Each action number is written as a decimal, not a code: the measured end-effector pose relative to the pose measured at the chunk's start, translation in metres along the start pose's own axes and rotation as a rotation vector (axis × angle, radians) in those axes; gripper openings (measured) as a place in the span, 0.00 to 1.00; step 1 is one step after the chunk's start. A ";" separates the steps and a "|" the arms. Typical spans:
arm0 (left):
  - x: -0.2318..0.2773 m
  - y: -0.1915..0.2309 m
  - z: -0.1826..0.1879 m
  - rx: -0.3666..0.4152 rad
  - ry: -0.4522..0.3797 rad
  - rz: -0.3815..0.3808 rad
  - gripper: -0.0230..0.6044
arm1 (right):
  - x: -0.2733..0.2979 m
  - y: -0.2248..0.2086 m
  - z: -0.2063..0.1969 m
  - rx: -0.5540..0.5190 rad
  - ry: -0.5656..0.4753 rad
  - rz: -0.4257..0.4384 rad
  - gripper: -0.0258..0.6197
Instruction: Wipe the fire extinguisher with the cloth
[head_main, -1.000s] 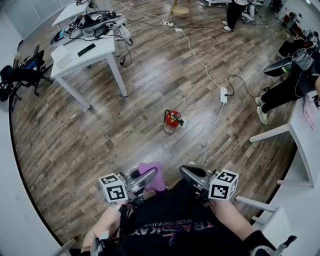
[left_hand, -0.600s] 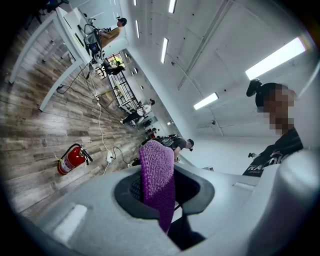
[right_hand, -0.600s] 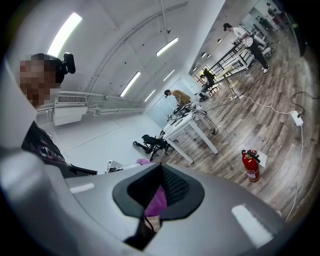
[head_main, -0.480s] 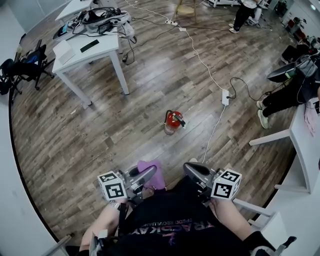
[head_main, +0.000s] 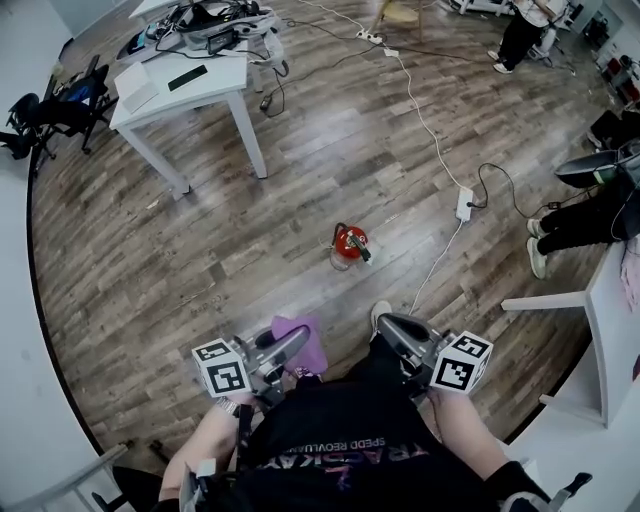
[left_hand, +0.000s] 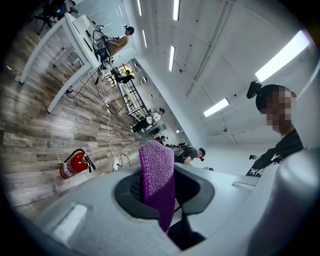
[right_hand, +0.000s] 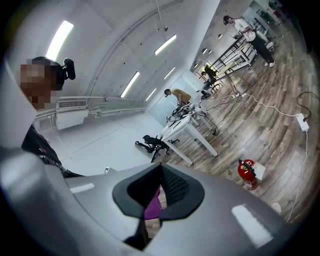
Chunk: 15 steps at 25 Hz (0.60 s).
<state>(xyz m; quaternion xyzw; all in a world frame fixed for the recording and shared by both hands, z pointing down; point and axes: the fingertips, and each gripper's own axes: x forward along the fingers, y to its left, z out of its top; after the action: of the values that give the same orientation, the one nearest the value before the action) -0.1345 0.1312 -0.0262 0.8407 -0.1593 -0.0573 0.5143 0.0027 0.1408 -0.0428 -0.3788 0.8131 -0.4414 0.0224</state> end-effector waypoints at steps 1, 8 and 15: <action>0.009 0.002 0.003 -0.005 -0.014 0.011 0.12 | -0.001 -0.008 0.009 0.000 0.012 0.008 0.05; 0.077 0.013 0.031 -0.022 -0.105 0.087 0.12 | -0.005 -0.070 0.066 -0.028 0.126 0.070 0.05; 0.132 0.052 0.055 0.013 -0.151 0.175 0.12 | -0.008 -0.154 0.098 -0.039 0.246 0.078 0.05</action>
<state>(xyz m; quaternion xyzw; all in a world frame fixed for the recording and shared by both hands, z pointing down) -0.0351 0.0200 0.0030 0.8201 -0.2710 -0.0743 0.4985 0.1365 0.0270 0.0081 -0.2904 0.8323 -0.4673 -0.0678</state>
